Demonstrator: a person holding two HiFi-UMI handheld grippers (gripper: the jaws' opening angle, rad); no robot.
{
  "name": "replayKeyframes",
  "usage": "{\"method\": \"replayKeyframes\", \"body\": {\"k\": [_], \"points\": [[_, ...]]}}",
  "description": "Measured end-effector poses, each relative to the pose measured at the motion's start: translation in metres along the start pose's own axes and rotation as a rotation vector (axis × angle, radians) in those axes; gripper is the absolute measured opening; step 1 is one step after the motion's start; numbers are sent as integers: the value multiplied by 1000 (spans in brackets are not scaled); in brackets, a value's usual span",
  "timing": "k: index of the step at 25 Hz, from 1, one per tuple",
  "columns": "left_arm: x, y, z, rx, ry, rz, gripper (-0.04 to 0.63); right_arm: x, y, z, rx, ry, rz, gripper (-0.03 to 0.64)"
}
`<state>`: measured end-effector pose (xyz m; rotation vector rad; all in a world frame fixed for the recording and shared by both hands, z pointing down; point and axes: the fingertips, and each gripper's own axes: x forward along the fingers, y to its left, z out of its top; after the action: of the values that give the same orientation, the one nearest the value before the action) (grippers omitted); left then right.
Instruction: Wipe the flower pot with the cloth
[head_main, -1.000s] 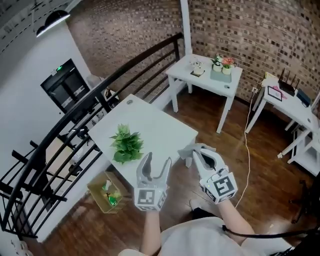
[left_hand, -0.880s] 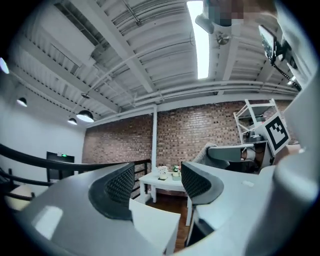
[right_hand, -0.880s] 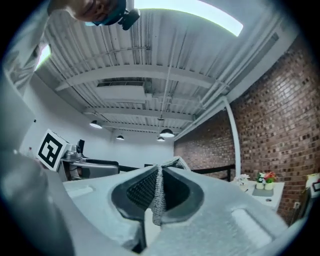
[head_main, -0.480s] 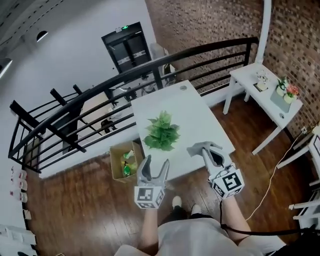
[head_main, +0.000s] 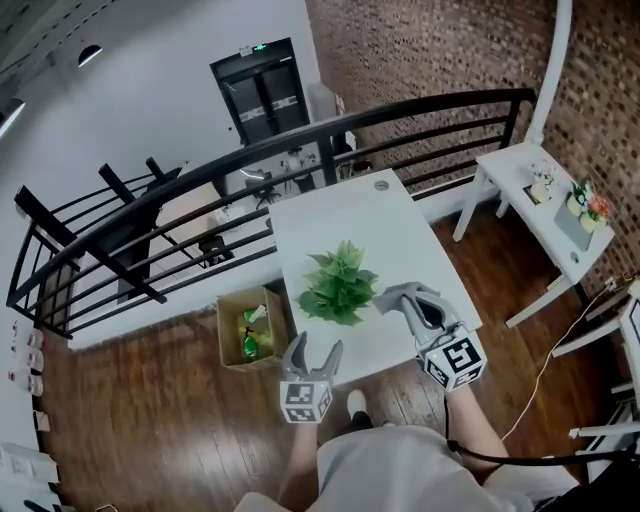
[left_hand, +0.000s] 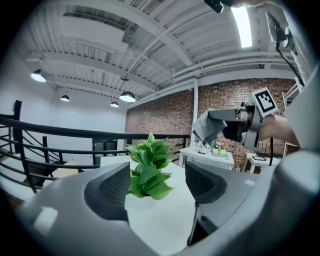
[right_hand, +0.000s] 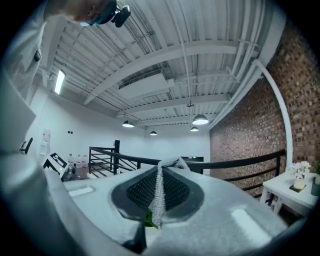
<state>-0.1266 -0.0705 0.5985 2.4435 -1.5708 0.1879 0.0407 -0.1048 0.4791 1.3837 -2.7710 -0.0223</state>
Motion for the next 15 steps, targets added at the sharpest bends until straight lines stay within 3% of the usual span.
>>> {"method": "replayKeyframes", "body": {"k": [3, 5, 9, 15], "points": [[21, 8, -46, 39, 110, -49, 390, 22, -11, -4, -13, 27, -15, -2], [41, 15, -83, 71, 185, -83, 568, 36, -16, -11, -8, 51, -26, -2], [81, 31, -135, 24, 268, -104, 618, 56, -16, -22, -2, 82, -33, -2], [143, 54, -173, -44, 300, -69, 630, 69, -43, -46, 21, 148, -50, -2]]}}
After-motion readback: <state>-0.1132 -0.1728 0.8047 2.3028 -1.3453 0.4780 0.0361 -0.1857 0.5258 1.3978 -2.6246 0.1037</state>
